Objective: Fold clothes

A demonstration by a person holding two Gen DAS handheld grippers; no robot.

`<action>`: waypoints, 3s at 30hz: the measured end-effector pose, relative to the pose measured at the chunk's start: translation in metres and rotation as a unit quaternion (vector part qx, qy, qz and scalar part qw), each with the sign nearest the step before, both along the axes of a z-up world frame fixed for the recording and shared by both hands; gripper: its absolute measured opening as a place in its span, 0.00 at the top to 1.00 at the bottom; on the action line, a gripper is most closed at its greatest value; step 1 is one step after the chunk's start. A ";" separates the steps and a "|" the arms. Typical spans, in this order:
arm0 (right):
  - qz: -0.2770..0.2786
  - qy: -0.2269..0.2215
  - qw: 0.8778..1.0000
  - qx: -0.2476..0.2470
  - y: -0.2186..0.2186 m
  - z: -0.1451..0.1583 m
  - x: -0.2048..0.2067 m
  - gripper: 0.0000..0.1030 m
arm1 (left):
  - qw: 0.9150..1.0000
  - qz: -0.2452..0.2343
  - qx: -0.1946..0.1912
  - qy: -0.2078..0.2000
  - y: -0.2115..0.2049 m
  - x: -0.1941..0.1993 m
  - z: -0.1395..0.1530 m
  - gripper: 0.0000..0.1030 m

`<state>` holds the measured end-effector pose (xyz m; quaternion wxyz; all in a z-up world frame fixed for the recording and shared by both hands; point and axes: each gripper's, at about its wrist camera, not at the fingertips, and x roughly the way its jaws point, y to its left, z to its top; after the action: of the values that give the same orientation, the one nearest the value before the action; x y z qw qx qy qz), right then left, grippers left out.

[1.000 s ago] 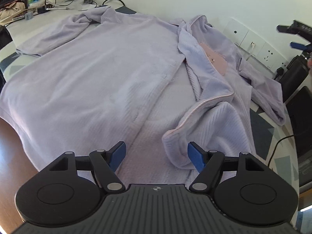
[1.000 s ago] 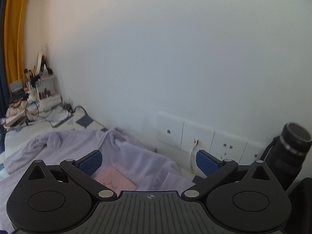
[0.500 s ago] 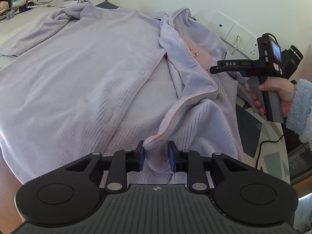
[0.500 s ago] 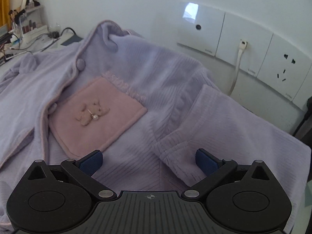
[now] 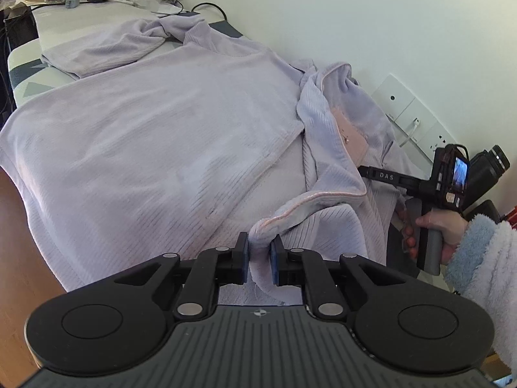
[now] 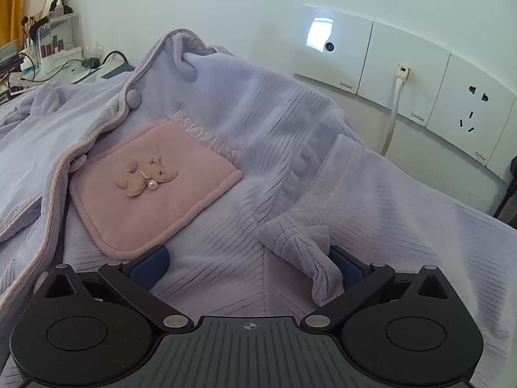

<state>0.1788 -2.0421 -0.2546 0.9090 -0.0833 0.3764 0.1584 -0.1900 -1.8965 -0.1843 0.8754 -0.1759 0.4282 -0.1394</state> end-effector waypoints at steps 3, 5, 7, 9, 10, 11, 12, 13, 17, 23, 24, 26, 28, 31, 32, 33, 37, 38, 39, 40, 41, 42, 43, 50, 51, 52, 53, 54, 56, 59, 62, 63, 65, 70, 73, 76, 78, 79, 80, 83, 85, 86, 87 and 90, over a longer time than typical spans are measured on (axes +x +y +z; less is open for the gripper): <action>0.004 -0.007 1.000 0.005 -0.002 -0.001 -0.001 0.01 | 1.000 0.028 -0.002 -0.002 0.005 0.003 0.005 0.88; 0.006 -0.011 1.000 0.007 -0.003 -0.002 -0.002 0.01 | 0.999 0.048 -0.005 -0.005 0.009 0.005 0.008 0.88; 0.007 -0.014 1.000 0.008 -0.003 -0.003 -0.003 0.01 | 0.998 0.062 -0.002 -0.008 0.010 0.007 0.011 0.89; 0.008 -0.015 1.000 0.009 -0.004 -0.004 -0.003 0.01 | 0.997 0.072 -0.002 -0.012 0.012 0.008 0.015 0.89; 0.009 -0.016 1.000 0.010 -0.004 -0.004 -0.003 0.01 | 0.997 0.076 -0.003 -0.014 0.012 0.008 0.017 0.89; 0.009 -0.017 1.000 0.011 -0.004 -0.004 -0.003 0.01 | 0.997 0.079 -0.004 -0.015 0.013 0.008 0.019 0.89; 0.010 -0.018 1.000 0.011 -0.004 -0.004 -0.003 0.01 | 0.997 0.080 -0.003 -0.016 0.013 0.008 0.020 0.89; 0.010 -0.019 1.000 0.012 -0.004 -0.004 -0.003 0.01 | 0.996 0.084 0.000 -0.014 0.013 0.007 0.019 0.89; 0.011 -0.022 1.000 0.013 -0.004 -0.005 -0.003 0.01 | 0.994 0.105 0.006 -0.002 0.016 0.006 0.016 0.89; 0.011 -0.025 1.000 0.014 -0.004 -0.006 -0.003 0.01 | 0.991 0.129 0.028 0.016 0.020 0.001 0.011 0.89; 0.011 -0.025 1.000 0.014 -0.004 -0.006 -0.003 0.01 | 0.991 0.131 0.032 0.018 0.019 0.000 0.011 0.89; 0.011 -0.025 1.000 0.014 -0.005 -0.006 -0.003 0.01 | 0.990 0.131 0.038 0.021 0.018 -0.001 0.011 0.89; 0.011 -0.026 1.000 0.015 -0.005 -0.006 -0.003 0.01 | 0.990 0.130 0.045 0.021 0.016 -0.001 0.011 0.89; 0.010 -0.026 1.000 0.015 -0.004 -0.006 -0.003 0.01 | 0.990 0.128 0.051 0.022 0.014 -0.002 0.012 0.89; 0.009 -0.026 0.999 0.015 -0.004 -0.006 -0.003 0.01 | 0.990 0.128 0.054 0.023 0.014 -0.002 0.012 0.89; 0.010 -0.026 0.999 0.015 -0.004 -0.006 -0.002 0.01 | 0.990 0.128 0.056 0.024 0.014 -0.002 0.012 0.89; 0.010 -0.027 0.999 0.014 -0.004 -0.006 -0.002 0.01 | 0.989 0.129 0.062 0.026 0.013 -0.003 0.012 0.89; 0.010 -0.027 0.999 0.014 -0.004 -0.006 -0.002 0.01 | 0.989 0.129 0.064 0.027 0.013 -0.003 0.012 0.89; 0.010 -0.028 0.999 0.014 -0.005 -0.006 -0.002 0.01 | 0.989 0.128 0.065 0.028 0.013 -0.003 0.012 0.89; 0.010 -0.028 0.999 0.014 -0.005 -0.006 -0.002 0.01 | 0.989 0.128 0.066 0.029 0.013 -0.003 0.012 0.89; 0.010 -0.028 0.999 0.014 -0.005 -0.006 -0.002 0.01 | 0.989 0.128 0.067 0.030 0.013 -0.003 0.011 0.89; 0.010 -0.028 0.999 0.014 -0.005 -0.006 -0.002 0.01 | 0.989 0.128 0.068 0.029 0.013 -0.003 0.012 0.89; 0.010 -0.028 0.999 0.014 -0.005 -0.006 -0.002 0.01 | 0.989 0.128 0.069 0.029 0.014 -0.003 0.012 0.89; 0.011 -0.028 0.999 0.014 -0.005 -0.006 -0.001 0.01 | 0.988 0.128 0.091 0.002 0.015 -0.012 0.021 0.89; 0.011 -0.028 0.999 0.014 -0.005 -0.006 -0.001 0.01 | 0.987 0.129 0.092 -0.005 0.017 -0.016 0.025 0.90; 0.010 -0.028 0.999 0.014 -0.005 -0.006 -0.001 0.01 | 0.987 0.131 0.090 -0.009 0.021 -0.020 0.028 0.90; 0.010 -0.029 0.999 0.014 -0.005 -0.006 -0.001 0.01 | 0.987 0.133 0.087 -0.014 0.025 -0.025 0.031 0.91; 0.010 -0.029 0.999 0.014 -0.005 -0.006 -0.001 0.01 | 0.987 0.135 0.085 -0.018 0.029 -0.029 0.035 0.91; 0.011 -0.029 0.999 0.014 -0.005 -0.007 0.000 0.01 | 0.985 0.147 0.085 -0.021 0.039 -0.039 0.039 0.91; 0.011 -0.029 0.999 0.015 -0.005 -0.007 0.000 0.01 | 0.982 0.172 0.076 -0.007 0.059 -0.050 0.036 0.91; 0.011 -0.029 0.999 0.015 -0.005 -0.007 0.000 0.01 | 0.979 0.196 0.048 0.029 0.077 -0.052 0.018 0.91; 0.011 -0.029 0.999 0.015 -0.006 -0.007 0.001 0.01 | 0.978 0.203 0.039 0.041 0.082 -0.052 0.011 0.91; 0.011 -0.029 0.999 0.015 -0.006 -0.007 0.001 0.01 | 0.979 0.193 0.055 0.042 0.082 -0.046 0.001 0.91; 0.011 -0.030 0.999 0.014 -0.006 -0.006 0.003 0.01 | 0.978 0.189 0.076 0.047 0.084 -0.029 -0.022 0.91; 0.009 -0.032 0.999 0.009 -0.005 -0.005 0.003 0.01 | 0.979 0.174 0.096 0.046 0.080 -0.018 -0.026 0.91; 0.007 -0.029 0.999 -0.014 0.002 0.002 0.000 0.01 | 0.980 0.158 0.107 0.047 0.079 -0.015 -0.024 0.91; 0.012 -0.025 1.000 -0.016 0.004 0.014 -0.007 0.01 | 0.982 0.151 0.105 0.048 0.081 -0.015 -0.022 0.91; 0.016 -0.028 0.999 -0.001 0.001 0.022 -0.014 0.01 | 0.983 0.146 0.101 0.048 0.083 -0.016 -0.021 0.91; 0.021 -0.028 0.999 0.020 -0.002 0.031 -0.023 0.01 | 0.984 0.141 0.097 0.048 0.085 -0.018 -0.020 0.91; 0.031 -0.021 0.997 0.064 -0.010 0.055 -0.056 0.01 | 0.987 0.126 0.085 0.045 0.091 -0.023 -0.018 0.91; 0.049 -0.014 0.996 0.077 -0.010 0.062 -0.087 0.01 | 0.990 0.117 0.065 0.047 0.095 -0.027 -0.018 0.91; 0.064 -0.011 0.995 0.077 -0.009 0.064 -0.107 0.01 | 0.991 0.108 0.060 0.047 0.097 -0.027 -0.018 0.91; 0.076 -0.011 0.994 0.077 -0.006 0.064 -0.130 0.02 | 0.993 0.099 0.054 0.046 0.099 -0.027 -0.018 0.91; 0.101 -0.018 0.991 0.082 0.004 0.065 -0.197 0.09 | 0.996 0.071 0.040 0.044 0.105 -0.025 -0.019 0.91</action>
<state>-0.0178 -2.0378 -0.1898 0.8987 -0.0485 0.3357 0.2780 -0.2153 -1.7917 -0.2037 0.8696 -0.1766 0.4581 -0.0520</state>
